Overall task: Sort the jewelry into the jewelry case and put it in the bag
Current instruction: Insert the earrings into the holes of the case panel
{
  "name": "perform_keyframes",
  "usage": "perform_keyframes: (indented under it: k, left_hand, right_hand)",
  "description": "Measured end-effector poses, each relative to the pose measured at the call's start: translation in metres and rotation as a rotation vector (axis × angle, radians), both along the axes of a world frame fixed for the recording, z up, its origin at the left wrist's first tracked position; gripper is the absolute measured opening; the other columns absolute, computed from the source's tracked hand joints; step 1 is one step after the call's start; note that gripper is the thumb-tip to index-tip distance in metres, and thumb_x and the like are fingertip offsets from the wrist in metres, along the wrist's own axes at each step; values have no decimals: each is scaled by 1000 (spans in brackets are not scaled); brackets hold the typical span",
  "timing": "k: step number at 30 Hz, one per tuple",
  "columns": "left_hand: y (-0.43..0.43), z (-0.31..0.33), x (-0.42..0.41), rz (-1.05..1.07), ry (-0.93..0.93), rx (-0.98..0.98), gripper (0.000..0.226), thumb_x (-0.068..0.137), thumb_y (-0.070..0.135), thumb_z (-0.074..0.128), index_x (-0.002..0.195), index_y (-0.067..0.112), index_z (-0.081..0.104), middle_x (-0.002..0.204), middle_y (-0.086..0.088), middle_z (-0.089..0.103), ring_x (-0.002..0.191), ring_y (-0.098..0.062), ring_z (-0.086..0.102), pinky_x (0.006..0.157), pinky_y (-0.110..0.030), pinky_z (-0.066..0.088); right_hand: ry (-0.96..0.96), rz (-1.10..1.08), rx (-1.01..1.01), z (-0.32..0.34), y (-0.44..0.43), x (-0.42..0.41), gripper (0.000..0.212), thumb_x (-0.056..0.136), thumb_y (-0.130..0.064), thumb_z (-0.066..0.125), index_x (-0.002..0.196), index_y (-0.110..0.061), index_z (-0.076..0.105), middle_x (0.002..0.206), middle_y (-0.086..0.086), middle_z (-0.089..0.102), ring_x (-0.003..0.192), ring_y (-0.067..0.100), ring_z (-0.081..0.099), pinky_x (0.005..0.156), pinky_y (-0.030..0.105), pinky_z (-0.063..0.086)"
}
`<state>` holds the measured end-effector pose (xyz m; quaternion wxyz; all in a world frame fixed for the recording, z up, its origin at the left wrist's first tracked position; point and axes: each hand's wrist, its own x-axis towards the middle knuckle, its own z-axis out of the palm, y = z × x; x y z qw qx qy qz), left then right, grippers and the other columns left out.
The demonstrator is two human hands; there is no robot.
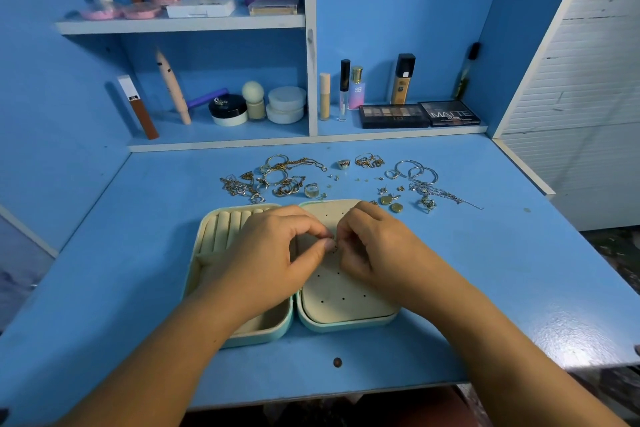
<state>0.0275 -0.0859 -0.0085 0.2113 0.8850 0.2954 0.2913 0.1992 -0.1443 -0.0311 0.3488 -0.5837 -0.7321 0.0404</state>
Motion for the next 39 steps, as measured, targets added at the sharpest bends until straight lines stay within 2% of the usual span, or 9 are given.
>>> perform_keyframes:
  k: [3,6,10,17,22,26,31,35,39]
  left_hand:
    - [1,2,2,42,31,13,15,81,41,60,79,30,72,79,16,67,82,-4,59,77,-26,47]
    - [5,9,5,113,30,5,12,83,39,64,76,33,72,73,17,68,78,-2,59,72,-16,42]
    - [9,15,12,103,56,-110,9,88,26,68,80,25,71,48,31,52,41,-2,45,47,-7,32]
    - [13,5,13,75,-32,-264,10,89,23,65,79,26,66,77,18,70,52,8,53,52,-8,36]
    - [14,2,13,78,17,-176,6,91,26,62,87,28,66,78,14,65,60,3,56,56,-8,38]
    - [16,-5,15,95,-4,-93,7,91,20,63,88,25,66,75,14,63,78,-6,59,65,-16,45]
    - [14,-8,16,104,-23,-88,7,91,19,63,88,23,66,74,11,64,81,-7,58,65,-13,43]
    - [14,-6,16,101,-46,-72,9,91,18,64,88,26,67,77,16,65,81,-3,58,66,-9,41]
    - [12,0,14,72,-46,-45,9,91,21,64,90,29,67,85,21,64,87,-1,59,71,-8,42]
  right_hand:
    - [43,-5,-61,6,-4,8,20,82,-32,45,83,-17,57,84,-6,50,73,3,41,68,8,33]
    - [60,-131,-149,14,-3,30,23,92,-20,50,114,-18,56,109,-4,52,98,7,45,83,15,33]
    - [-10,-245,-347,21,10,46,38,99,-22,39,136,-17,45,125,1,48,114,16,47,89,24,37]
    - [-3,-220,-453,24,27,40,30,96,-17,37,114,-17,62,113,3,55,104,19,52,82,26,37]
    - [39,-261,-453,27,29,38,29,95,-17,38,111,-17,62,106,-1,55,86,13,51,71,24,35]
    - [124,-313,-465,30,30,34,28,93,-17,38,104,-17,64,75,-5,58,63,14,57,62,29,48]
    - [200,-355,-470,34,29,31,27,93,-17,39,100,-14,65,64,-7,53,54,13,49,53,25,40]
    - [394,-393,-407,44,25,26,26,94,-16,41,98,-13,66,64,-8,55,50,14,47,47,23,40]
    - [841,-367,-352,49,14,19,23,95,-9,46,98,-17,68,78,6,70,63,16,59,68,32,54]
